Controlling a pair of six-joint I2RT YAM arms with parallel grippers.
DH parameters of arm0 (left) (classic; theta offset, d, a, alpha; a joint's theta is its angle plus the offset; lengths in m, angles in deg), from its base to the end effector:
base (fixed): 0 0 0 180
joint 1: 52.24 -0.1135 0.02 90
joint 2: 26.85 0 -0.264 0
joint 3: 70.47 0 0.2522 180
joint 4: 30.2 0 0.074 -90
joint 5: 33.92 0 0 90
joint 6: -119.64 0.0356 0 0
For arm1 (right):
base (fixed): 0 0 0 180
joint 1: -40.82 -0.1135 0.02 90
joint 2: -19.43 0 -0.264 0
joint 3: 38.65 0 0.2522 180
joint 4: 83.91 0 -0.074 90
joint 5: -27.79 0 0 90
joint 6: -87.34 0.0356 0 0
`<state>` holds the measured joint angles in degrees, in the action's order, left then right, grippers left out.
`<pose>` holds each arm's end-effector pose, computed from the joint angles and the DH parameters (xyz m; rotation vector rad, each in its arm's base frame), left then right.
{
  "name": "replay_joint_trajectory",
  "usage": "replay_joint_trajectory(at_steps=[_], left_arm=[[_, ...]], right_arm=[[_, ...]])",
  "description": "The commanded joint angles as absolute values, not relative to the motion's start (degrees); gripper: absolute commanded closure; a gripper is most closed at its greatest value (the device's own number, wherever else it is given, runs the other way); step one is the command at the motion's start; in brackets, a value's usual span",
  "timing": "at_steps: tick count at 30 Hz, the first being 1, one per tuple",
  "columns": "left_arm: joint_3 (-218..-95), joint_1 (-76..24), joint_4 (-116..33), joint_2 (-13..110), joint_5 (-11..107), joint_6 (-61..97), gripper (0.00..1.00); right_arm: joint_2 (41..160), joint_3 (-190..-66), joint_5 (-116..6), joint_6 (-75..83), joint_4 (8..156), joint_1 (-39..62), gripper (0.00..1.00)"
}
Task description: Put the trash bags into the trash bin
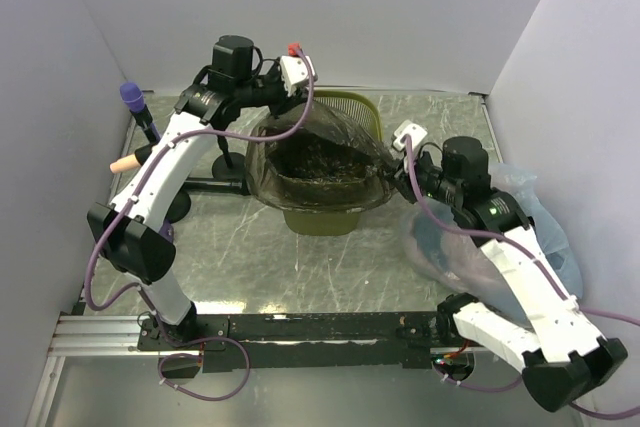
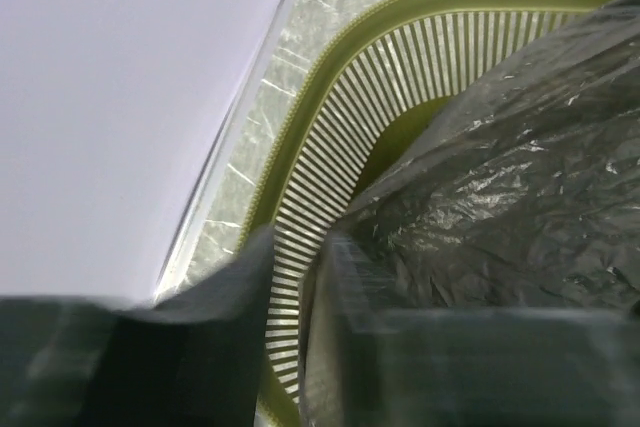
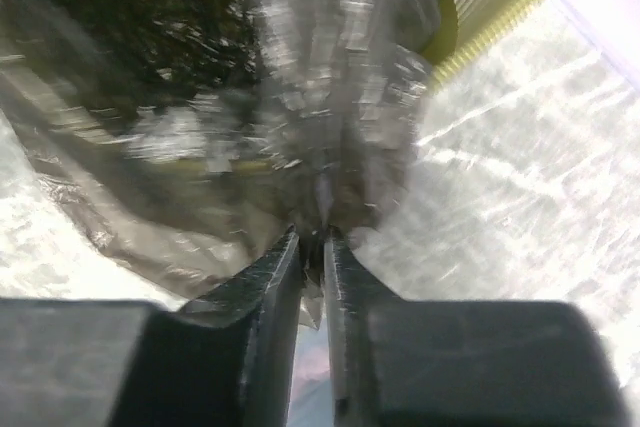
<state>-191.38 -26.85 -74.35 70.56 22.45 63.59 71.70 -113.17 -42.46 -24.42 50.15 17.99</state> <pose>0.3369 -0.1817 0.4393 1.2551 1.4198 -0.4632 0.1707 0.0849 0.3746 -0.9511 1.7313 0.3536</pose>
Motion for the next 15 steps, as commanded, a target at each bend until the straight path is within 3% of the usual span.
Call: replay_joint_trajectory(at_steps=[1, 2, 6, 15], left_arm=[[-193.83, -26.40, -73.76, 70.89, 20.39, 66.46, 0.89], [-193.31, -26.40, -72.62, 70.97, 21.18, 66.55, 0.99], [-185.42, -26.22, -60.87, 68.26, 27.85, 67.51, 0.99], [-189.87, -26.58, -53.90, 73.17, 36.12, 68.66, 0.99]], right_arm=[[74.53, -114.29, -37.09, -19.37, 52.88, 22.79, 0.85], [74.97, -114.64, -36.55, -18.23, 53.76, 23.59, 0.89], [77.43, -117.18, -34.09, -17.86, 54.12, 26.49, 0.99], [81.56, -121.93, -31.18, -16.81, 57.81, 27.90, 1.00]])
